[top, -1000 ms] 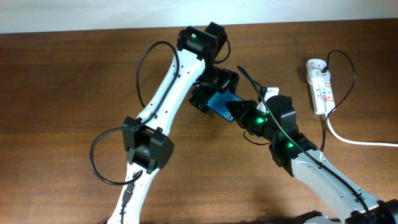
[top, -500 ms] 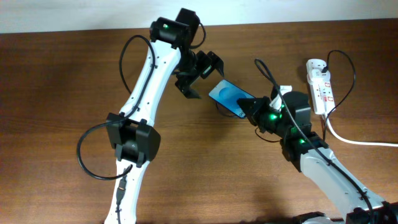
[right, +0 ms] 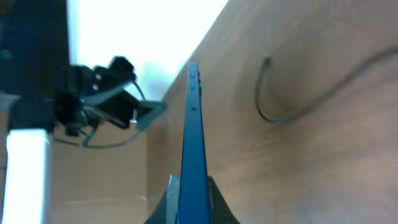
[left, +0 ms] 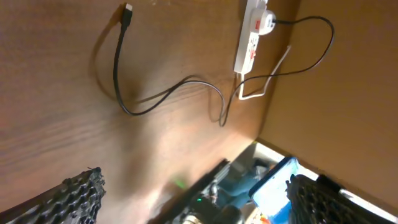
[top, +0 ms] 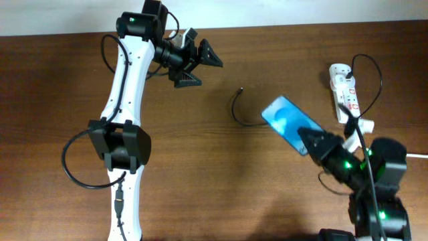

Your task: Plug charger to phone and switch on socket

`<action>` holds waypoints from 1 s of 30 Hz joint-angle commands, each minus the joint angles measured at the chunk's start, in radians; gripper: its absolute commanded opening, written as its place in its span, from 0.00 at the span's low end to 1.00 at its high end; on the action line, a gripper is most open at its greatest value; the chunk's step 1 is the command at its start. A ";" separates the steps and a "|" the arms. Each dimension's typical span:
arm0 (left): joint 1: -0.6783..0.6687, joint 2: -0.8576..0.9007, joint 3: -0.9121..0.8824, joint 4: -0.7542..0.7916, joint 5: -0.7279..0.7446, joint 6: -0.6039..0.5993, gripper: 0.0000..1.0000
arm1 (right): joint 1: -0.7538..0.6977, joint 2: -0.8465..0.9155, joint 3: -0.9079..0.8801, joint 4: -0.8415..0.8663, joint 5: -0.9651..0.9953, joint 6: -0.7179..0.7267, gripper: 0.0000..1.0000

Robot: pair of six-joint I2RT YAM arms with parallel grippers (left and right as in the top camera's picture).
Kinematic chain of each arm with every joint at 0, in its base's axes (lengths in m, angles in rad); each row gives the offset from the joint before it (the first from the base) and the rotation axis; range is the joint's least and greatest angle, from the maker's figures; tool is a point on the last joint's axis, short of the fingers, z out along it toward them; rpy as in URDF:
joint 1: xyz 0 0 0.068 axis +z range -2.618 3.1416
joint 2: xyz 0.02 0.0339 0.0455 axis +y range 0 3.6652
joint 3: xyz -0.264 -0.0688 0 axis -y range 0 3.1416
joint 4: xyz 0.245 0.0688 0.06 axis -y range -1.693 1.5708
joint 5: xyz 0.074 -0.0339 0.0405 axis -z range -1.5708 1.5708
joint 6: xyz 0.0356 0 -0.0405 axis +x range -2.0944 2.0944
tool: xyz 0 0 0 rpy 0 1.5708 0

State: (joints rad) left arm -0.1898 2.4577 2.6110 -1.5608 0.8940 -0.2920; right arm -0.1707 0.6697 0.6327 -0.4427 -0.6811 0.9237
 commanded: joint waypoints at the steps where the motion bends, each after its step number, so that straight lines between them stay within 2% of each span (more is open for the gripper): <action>1: 0.003 -0.018 0.020 0.001 -0.045 0.085 1.00 | -0.006 -0.068 0.007 -0.052 0.047 0.035 0.04; 3: 0.003 -0.018 0.020 0.008 -0.045 0.085 1.00 | -0.006 -0.033 0.007 -0.035 0.089 0.148 0.04; 6: 0.003 -0.018 0.020 0.009 -0.045 0.085 1.00 | 0.010 0.065 0.007 0.169 0.092 0.256 0.04; 11: 0.003 -0.018 0.020 0.037 0.045 0.085 1.00 | 0.125 0.288 0.007 0.673 0.092 0.426 0.04; 13: 0.003 -0.018 0.020 0.042 0.105 0.086 1.00 | 0.125 0.325 0.007 0.919 0.116 0.439 0.04; 14: 0.003 -0.018 0.020 0.042 0.136 0.102 1.00 | 0.125 0.317 0.007 0.972 0.147 0.439 0.04; 15: 0.003 -0.018 0.020 0.042 0.189 0.111 1.00 | 0.125 0.302 0.007 0.967 0.198 0.439 0.04; 19: 0.003 -0.018 0.020 0.086 0.376 0.111 1.00 | 0.133 0.325 0.007 0.748 0.330 0.484 0.04; 21: 0.003 -0.018 0.020 0.118 0.441 0.105 1.00 | 0.181 0.405 0.007 0.758 0.367 0.514 0.04; 23: 0.003 -0.018 0.020 0.121 0.454 0.080 1.00 | 0.246 0.499 0.007 0.843 0.413 0.579 0.04; 26: 0.003 -0.018 0.020 0.134 0.453 0.045 1.00 | 0.342 0.652 0.007 1.062 0.472 0.681 0.04; 28: 0.003 -0.018 0.020 0.169 0.453 0.014 0.98 | 0.411 0.757 0.010 1.272 0.562 0.709 0.04; 30: 0.003 -0.018 0.020 0.182 0.451 -0.003 0.95 | 0.439 0.783 0.039 1.281 0.605 0.709 0.04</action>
State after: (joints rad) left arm -0.1902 2.4577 2.6118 -1.3933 1.3258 -0.2584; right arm 0.2325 1.4334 0.6216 0.8154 -0.1719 1.6062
